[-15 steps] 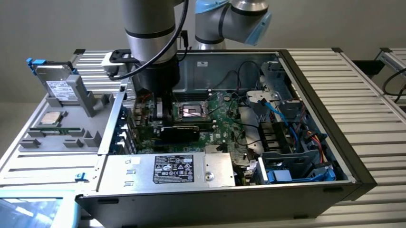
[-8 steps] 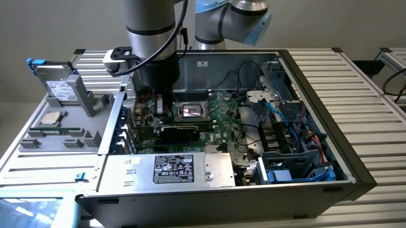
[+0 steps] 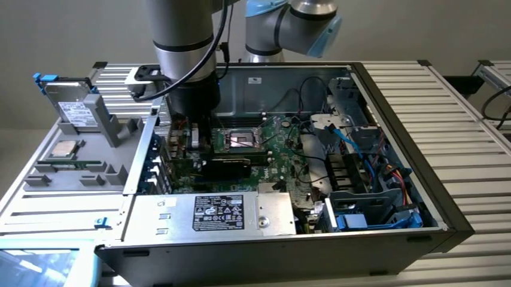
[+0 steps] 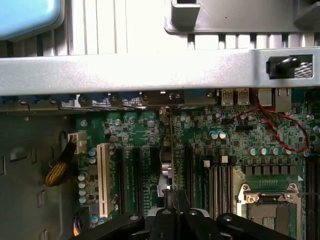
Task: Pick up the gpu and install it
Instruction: 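Press down on the gpu until it lock into place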
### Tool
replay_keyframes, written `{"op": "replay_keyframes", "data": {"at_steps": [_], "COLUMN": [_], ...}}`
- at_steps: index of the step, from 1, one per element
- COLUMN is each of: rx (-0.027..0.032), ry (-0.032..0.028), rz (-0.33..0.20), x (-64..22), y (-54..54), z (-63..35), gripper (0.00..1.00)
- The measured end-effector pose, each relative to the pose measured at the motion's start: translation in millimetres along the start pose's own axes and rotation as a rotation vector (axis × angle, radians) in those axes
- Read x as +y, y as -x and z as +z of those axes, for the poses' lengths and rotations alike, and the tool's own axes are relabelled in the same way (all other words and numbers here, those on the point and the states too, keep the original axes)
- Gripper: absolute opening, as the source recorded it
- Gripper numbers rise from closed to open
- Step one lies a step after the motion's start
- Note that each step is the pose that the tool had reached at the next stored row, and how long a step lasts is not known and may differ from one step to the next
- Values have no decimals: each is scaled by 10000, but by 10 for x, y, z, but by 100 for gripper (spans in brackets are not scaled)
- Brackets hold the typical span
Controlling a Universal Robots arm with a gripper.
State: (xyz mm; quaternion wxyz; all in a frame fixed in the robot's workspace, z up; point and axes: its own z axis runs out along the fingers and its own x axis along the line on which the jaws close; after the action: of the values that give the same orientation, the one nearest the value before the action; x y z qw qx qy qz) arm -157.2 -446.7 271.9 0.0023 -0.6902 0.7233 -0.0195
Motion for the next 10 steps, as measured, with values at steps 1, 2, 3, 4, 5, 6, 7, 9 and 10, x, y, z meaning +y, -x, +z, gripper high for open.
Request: {"op": "replay_keyframes", "data": {"at_steps": [1,2,3,4,5,6,7,9,10], "rx": [8,24,37,30,36,45,38,41,46], "ry": [0,5,10,-2,0,5,7,5,20], "rz": [14,27,39,55,70,85,110,159,163], "x": [3,5,8,8,10,12,12,8,3], "y": [2,4,5,10,13,17,19,18,15], "z": [17,31,45,70,84,87,70,-11,-46], "gripper": [12,12,12,12,12,12,12,12,12]}}
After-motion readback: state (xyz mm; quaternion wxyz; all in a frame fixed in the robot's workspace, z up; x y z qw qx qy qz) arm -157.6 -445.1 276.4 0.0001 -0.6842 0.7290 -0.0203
